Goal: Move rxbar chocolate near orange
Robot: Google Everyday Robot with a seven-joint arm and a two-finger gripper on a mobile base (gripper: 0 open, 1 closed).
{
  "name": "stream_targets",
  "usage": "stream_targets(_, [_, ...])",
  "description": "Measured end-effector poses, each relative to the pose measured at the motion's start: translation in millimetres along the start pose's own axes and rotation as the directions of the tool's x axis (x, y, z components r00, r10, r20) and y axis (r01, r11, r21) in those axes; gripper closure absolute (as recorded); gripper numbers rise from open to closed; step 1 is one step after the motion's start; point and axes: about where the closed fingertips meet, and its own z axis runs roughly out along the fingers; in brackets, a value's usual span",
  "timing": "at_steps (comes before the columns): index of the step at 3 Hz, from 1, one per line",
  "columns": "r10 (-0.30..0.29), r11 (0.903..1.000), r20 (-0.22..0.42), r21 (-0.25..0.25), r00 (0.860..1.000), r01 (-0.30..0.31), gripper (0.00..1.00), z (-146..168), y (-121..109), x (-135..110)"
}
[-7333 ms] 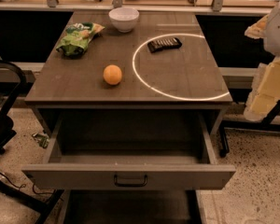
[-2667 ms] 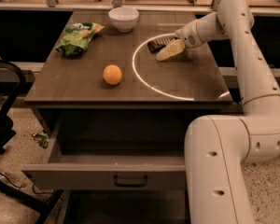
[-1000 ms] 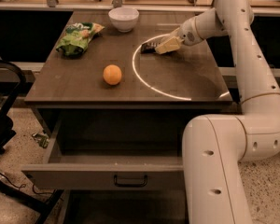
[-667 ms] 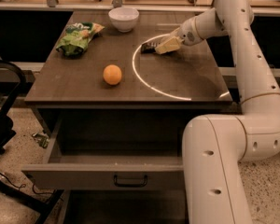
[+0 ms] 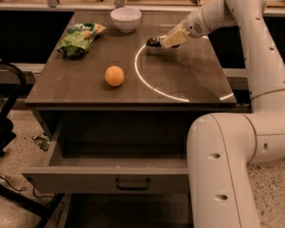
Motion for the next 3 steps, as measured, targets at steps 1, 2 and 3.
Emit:
stream_targets(1, [-0.023,0.9968,-0.019,0.076,1.0,0.024,1.0,-47,-4,-21])
stream_targets(2, [-0.015,0.9852,-0.034,0.17,0.999,0.02,1.0,-119,-6,-33])
stream_targets(3, [0.037,0.9718,-0.06,0.235,0.998,-0.021,1.0,-172,6,-20])
